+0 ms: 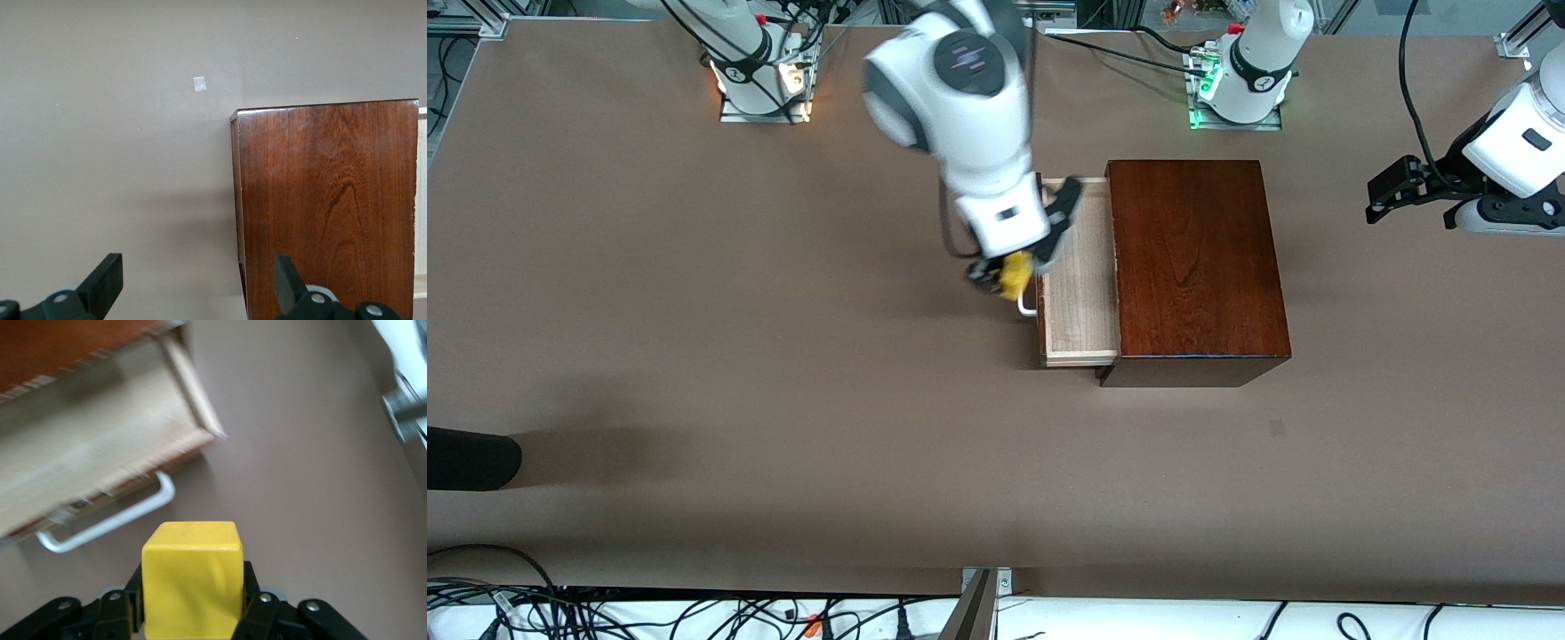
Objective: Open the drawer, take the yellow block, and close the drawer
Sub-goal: 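Carry the yellow cube away from the box with the right gripper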
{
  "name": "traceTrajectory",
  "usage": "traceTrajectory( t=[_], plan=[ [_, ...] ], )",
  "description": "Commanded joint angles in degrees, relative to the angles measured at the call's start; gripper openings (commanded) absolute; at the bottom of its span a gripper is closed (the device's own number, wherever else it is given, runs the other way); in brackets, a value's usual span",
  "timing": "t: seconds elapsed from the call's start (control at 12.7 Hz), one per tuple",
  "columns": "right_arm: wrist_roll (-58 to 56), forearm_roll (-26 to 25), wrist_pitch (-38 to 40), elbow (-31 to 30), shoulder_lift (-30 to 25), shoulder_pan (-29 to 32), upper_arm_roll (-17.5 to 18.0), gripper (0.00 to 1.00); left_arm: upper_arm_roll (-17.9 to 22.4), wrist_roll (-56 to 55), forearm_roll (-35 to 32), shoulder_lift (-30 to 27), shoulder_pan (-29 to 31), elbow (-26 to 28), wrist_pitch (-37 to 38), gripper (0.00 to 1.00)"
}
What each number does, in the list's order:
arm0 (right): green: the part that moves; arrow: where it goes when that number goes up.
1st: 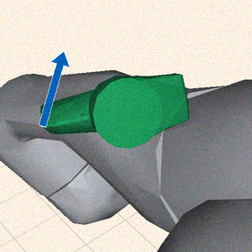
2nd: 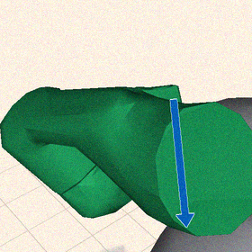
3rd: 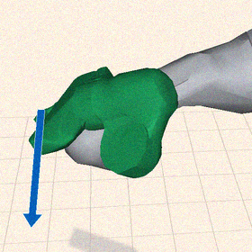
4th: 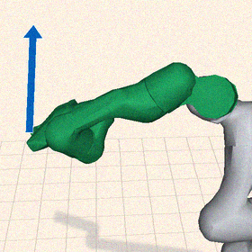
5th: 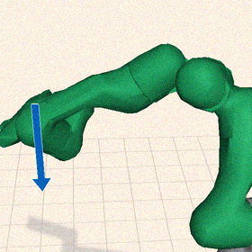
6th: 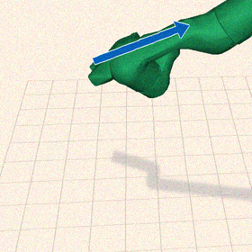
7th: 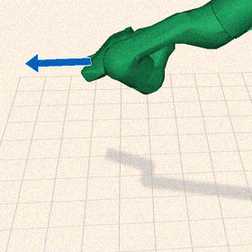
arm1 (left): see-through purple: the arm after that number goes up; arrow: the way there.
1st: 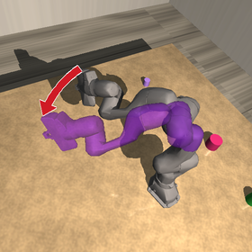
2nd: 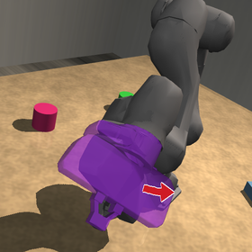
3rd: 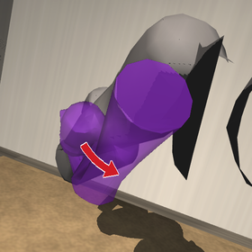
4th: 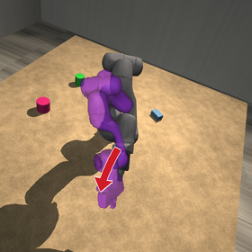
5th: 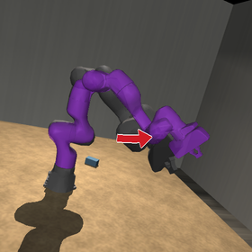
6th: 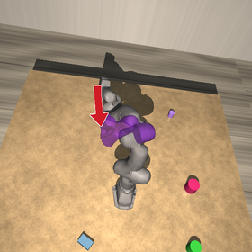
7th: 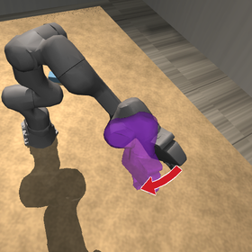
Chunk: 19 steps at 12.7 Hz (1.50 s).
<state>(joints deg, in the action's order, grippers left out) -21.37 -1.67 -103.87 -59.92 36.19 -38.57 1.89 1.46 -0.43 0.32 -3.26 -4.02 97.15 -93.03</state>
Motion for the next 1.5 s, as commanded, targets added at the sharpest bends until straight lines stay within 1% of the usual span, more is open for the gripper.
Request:
traceTrajectory(
  t=[0.0,0.24,0.32,0.47,0.63,0.79,0.87,0.95,1.11,1.18,1.34,1.42],
  plan=[
    [-0.7,4.2,3.5,-0.7,-2.3,8.7,1.1,0.0,0.1,-0.1,-0.7,-0.3,-0.3,-0.4,0.4,1.0],
    [-0.5,4.4,8.5,-0.7,-3.5,16.2,0.6,0.0,0.1,-0.1,-0.7,-0.2,-0.3,-0.4,0.4,1.0],
    [0.0,4.4,10.5,-0.9,-3.7,17.9,0.6,0.0,0.1,-0.2,-0.8,-0.2,-0.3,-0.4,0.4,1.0],
    [0.3,4.6,13.8,-1.9,-4.7,20.0,-0.7,0.0,0.1,-0.4,-0.7,-0.2,-0.3,-0.4,0.4,1.0],
    [0.3,5.4,13.8,-6.5,-6.8,22.2,-1.8,0.0,0.0,-0.4,-0.7,-0.2,-0.3,-0.4,0.4,1.0],
    [0.3,6.3,12.1,-12.0,-8.2,22.8,-4.6,0.0,-0.1,1.5,1.8,0.5,-1.2,-0.6,0.5,1.0],
    [0.5,6.9,10.1,-15.3,-9.3,24.1,-4.8,0.0,-0.3,1.6,3.4,0.8,-1.3,-1.0,1.2,1.0],
    [1.0,6.9,6.9,-19.5,-10.3,25.2,-4.8,0.0,-1.2,1.7,4.3,1.1,-1.3,-1.2,3.5,1.0],
    [1.1,6.9,-3.1,-31.0,-13.3,27.0,-4.9,0.0,-3.8,5.1,5.1,1.9,-1.4,-1.2,6.1,1.0],
    [1.1,6.9,-8.9,-36.6,-14.8,27.3,-4.9,0.0,-5.7,6.6,5.2,2.6,-1.5,-1.3,6.0,1.0],
    [1.1,6.9,-21.6,-47.6,-16.5,28.5,-4.9,0.0,-10.6,7.9,5.7,4.3,-1.5,-1.3,6.0,1.0],
    [1.1,6.9,-26.9,-51.6,-16.5,29.4,-4.9,0.0,-12.9,8.1,7.1,5.0,-1.6,-1.3,6.0,1.0]
  ],
)
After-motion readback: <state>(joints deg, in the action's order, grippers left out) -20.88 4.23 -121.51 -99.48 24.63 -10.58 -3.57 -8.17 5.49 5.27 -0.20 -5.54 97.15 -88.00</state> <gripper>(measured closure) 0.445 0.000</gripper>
